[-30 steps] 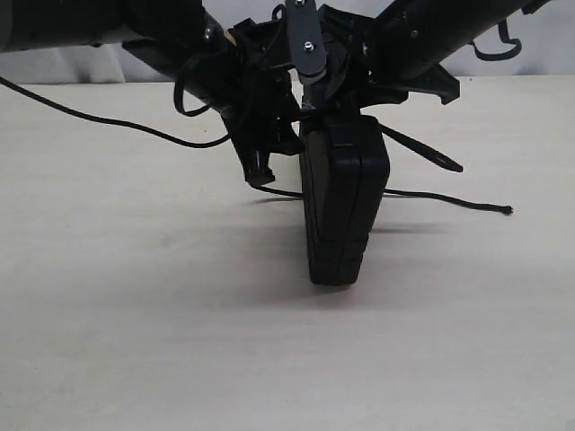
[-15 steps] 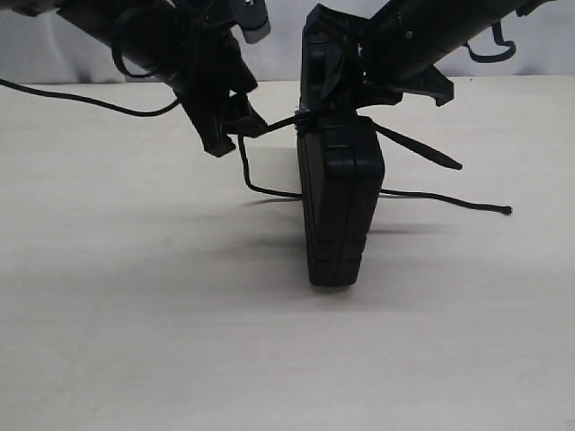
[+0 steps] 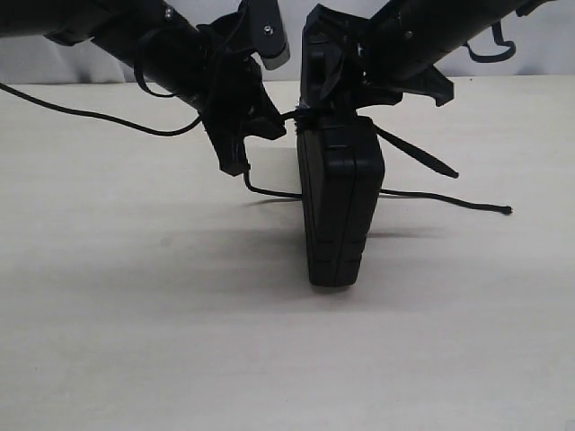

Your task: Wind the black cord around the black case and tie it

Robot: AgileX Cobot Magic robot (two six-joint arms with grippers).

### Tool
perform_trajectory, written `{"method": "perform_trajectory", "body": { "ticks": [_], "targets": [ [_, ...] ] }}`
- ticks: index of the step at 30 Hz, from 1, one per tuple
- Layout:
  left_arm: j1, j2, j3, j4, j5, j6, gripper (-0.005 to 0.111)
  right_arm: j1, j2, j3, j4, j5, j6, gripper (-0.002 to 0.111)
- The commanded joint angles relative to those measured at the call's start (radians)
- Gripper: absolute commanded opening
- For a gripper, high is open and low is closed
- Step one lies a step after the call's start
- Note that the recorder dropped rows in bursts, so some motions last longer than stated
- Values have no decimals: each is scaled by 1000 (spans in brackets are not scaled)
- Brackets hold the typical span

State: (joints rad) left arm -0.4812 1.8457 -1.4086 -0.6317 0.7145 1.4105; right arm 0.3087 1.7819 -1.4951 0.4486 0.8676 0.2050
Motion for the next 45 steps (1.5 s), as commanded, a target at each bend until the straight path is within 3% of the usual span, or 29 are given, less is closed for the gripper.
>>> {"method": "perform_trajectory", "body": {
  "ticks": [1,7,11,24,30,37,45],
  "targets": [
    [-13,0,-1,-42,-29,14,0,7,6,7,0,48,-8,4],
    [-60,12,-1,-34,-74,58,0,7,6,7,4,46,-8,4],
    [-63,31,-1,80,-58,23,0,7,6,7,4,46,-8,4],
    [-65,31,-1,71,-105,14,0,7,6,7,3,55,-80,4],
    [-65,31,-1,71,-105,14,0,7,6,-25,-167,95,-17,4],
    [-65,31,-1,71,-103,14,0,7,6,-41,-241,132,10,4],
    [-67,31,-1,-70,-119,86,0,7,6,-41,-214,132,10,4]
  ]
}}
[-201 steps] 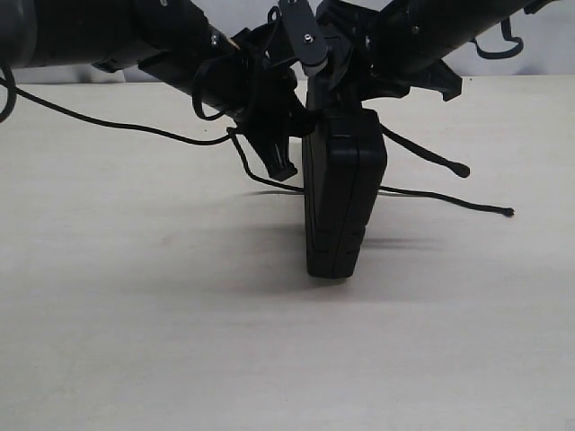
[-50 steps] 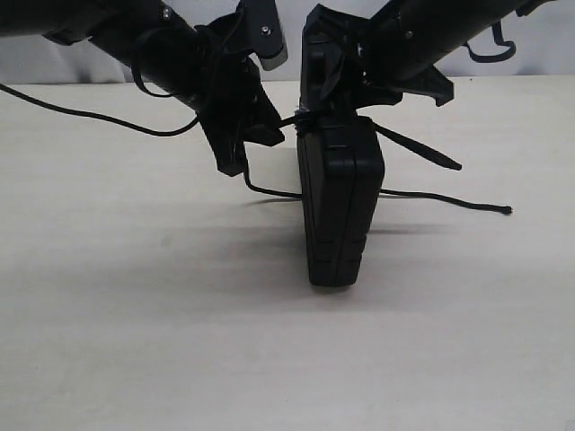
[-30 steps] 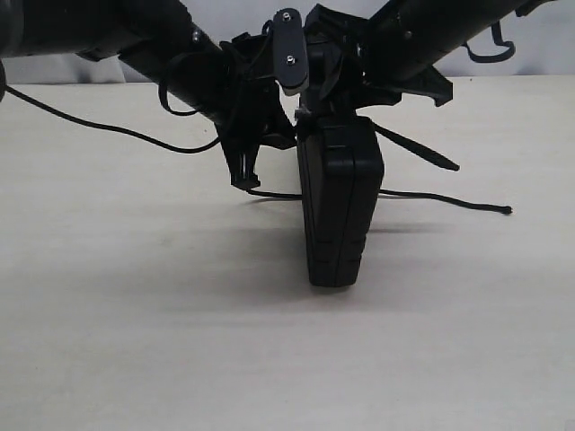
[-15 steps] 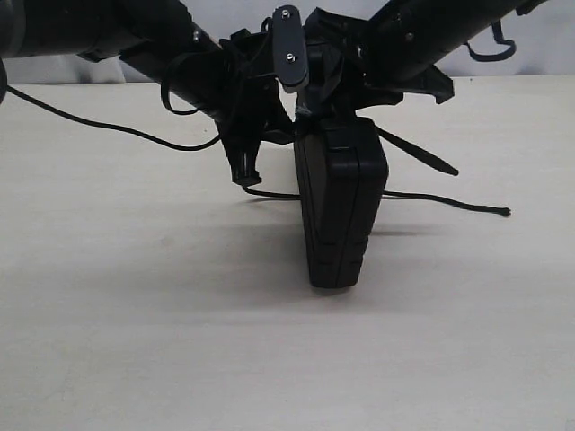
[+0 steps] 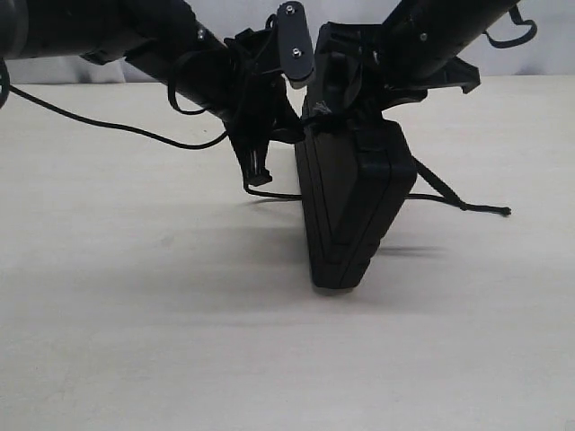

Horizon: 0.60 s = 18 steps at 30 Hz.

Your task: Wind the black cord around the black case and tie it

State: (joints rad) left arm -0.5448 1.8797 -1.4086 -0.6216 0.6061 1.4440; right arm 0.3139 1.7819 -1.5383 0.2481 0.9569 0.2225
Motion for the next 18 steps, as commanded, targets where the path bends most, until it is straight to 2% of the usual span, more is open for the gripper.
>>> {"method": "perform_trajectory", "body": {
  "ticks": [1,8,14,18],
  "targets": [
    [-6,-3,-1,-78,-11,53,0,2,6,3,-6,43,-7,4],
    [-59,-3,-1,-44,-89,57,0,2,6,3,36,43,-19,4],
    [-67,-3,-1,-56,-142,35,0,20,6,3,44,32,-19,4],
    [-69,-3,-1,-51,-86,25,0,29,6,3,40,14,-19,4]
  ]
}}
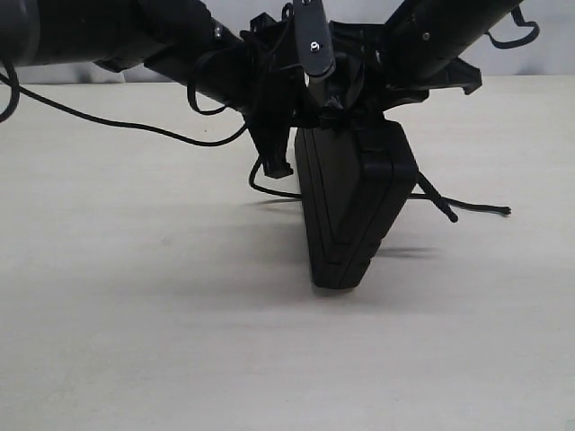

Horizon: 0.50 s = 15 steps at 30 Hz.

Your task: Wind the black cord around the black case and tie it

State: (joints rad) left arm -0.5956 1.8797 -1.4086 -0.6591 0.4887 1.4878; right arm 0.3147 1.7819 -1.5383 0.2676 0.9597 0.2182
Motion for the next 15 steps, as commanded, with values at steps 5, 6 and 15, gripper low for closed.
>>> {"method": "perform_trajectory", "body": {
  "ticks": [5,6,15],
  "targets": [
    [13,-3,-1,-9,105,-54,13,31,6,3,21,11,-15,4],
    [25,-3,-1,-9,107,-89,30,35,6,7,21,11,-15,4],
    [43,-54,-1,395,155,-347,60,38,6,7,27,16,-15,4]
  ]
}}
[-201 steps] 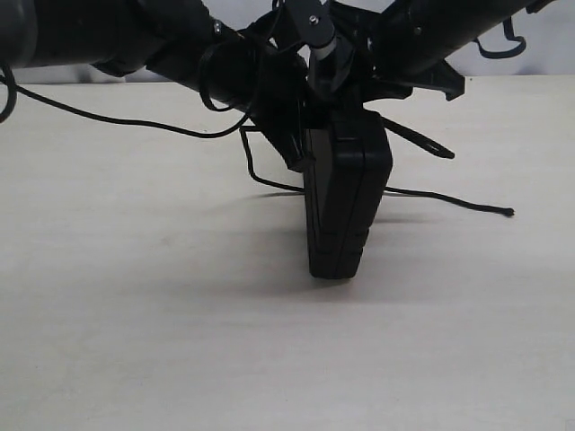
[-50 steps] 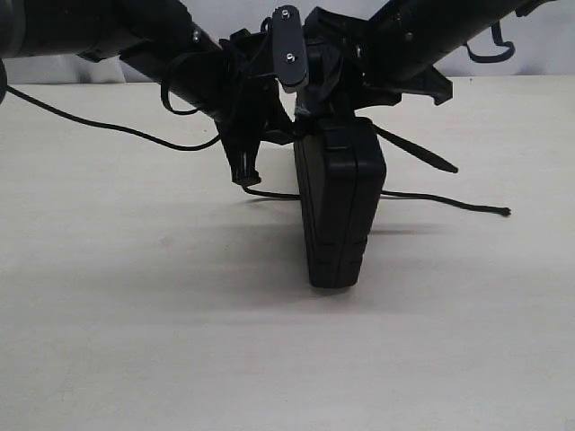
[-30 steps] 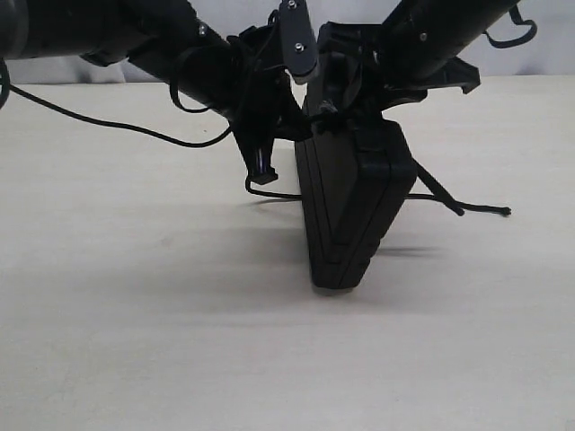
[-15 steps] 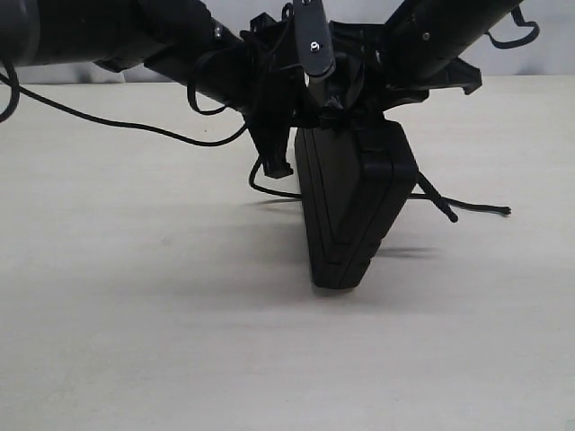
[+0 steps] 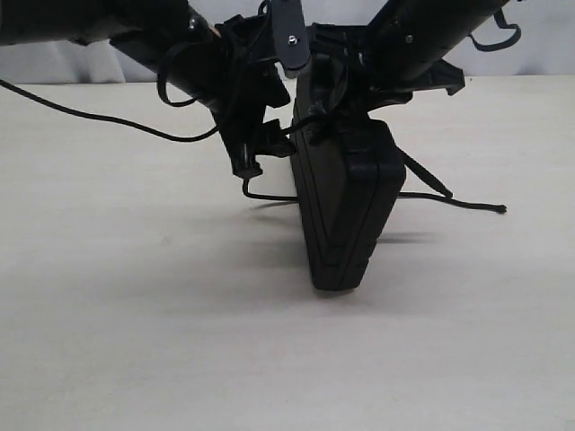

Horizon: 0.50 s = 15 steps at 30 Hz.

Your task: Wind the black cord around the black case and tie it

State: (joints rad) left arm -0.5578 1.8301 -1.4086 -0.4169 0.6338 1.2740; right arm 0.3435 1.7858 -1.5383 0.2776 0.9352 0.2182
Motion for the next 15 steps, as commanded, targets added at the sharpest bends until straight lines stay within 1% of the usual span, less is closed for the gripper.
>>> {"method": "perform_trajectory", "body": {
  "ticks": [1,2,4,5,7,11,15],
  "targets": [
    [5,12,-1,102,1,-131,58,9,2,7,17,43,-15,4],
    [1,27,-1,28,-11,-126,41,9,2,7,17,43,-15,4],
    [1,27,-1,14,-13,-126,27,9,2,7,17,43,-15,4],
    [1,27,-1,14,-14,-126,13,9,2,7,17,43,-15,4],
    [1,27,-1,12,-22,-124,1,9,2,7,17,43,-15,4],
    [-1,27,-1,-42,-63,-115,0,9,2,7,17,43,-15,4],
    [-14,29,-1,-65,-68,-70,0,9,2,7,17,40,-16,4]
  ]
}}
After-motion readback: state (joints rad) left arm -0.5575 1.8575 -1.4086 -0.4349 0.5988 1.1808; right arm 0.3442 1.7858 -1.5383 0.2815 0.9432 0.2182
